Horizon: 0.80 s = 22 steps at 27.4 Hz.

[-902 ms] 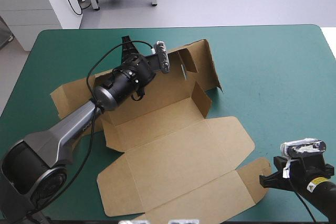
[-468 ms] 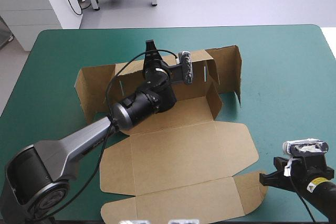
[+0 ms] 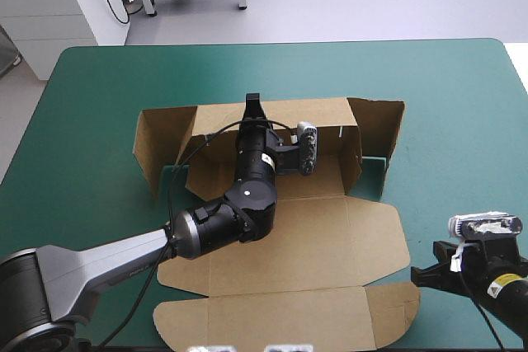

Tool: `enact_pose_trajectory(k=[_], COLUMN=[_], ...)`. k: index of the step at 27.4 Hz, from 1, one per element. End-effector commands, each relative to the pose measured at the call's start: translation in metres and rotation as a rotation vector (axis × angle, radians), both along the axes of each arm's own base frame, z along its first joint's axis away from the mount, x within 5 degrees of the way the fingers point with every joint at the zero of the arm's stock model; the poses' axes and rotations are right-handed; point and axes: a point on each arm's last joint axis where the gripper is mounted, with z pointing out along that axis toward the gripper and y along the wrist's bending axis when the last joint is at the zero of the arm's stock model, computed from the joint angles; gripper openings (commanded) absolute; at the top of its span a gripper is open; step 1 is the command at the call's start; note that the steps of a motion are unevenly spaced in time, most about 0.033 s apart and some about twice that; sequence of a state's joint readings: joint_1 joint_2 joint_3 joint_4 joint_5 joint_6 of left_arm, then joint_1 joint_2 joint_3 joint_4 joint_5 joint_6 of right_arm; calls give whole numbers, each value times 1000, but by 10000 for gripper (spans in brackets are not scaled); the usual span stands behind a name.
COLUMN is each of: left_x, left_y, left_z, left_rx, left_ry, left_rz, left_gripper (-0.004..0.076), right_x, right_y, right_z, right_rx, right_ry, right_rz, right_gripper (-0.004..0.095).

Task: Fold the box

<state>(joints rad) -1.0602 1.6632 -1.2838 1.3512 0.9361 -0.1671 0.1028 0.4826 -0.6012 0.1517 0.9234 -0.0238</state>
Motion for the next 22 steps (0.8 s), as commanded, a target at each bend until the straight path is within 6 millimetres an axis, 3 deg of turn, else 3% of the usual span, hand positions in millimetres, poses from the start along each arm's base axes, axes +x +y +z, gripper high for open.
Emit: enact_pose_trajectory(k=[1,8,13,14,18,20,21,22], left_x=[-7,-8,-8,-8,-8,-8,-8,-8], left_y=[9,14,14,13,12,12,12,12], left_z=[25,11,12,12,14,14,14,14], left_rx=[-32,16,-18,-17,-12,-14,-14,-14], left_ry=[-151,-168,-178,-182,-199,-199,-199,-199], left_rz=[5,14,17,8,-1,0,0,0], left_gripper=[-8,-8,-8,-8,-8,-8,-8,-8], right_x=[15,65,123,145,193,218,240,246], right_y=[-2,1,6,8,13,16,18,18], right_z=[28,85,129,148,167,166,166,167], right_rx=[-20,-67,-111,-124,-121,-124,-134,-136], right_ry=[-66,-97,-128,-164,-175,-149,-143,-151], right_rz=[-22,-18,18,28,30,36,38,37], right_gripper=[0,0,0,0,0,0,-2,-2])
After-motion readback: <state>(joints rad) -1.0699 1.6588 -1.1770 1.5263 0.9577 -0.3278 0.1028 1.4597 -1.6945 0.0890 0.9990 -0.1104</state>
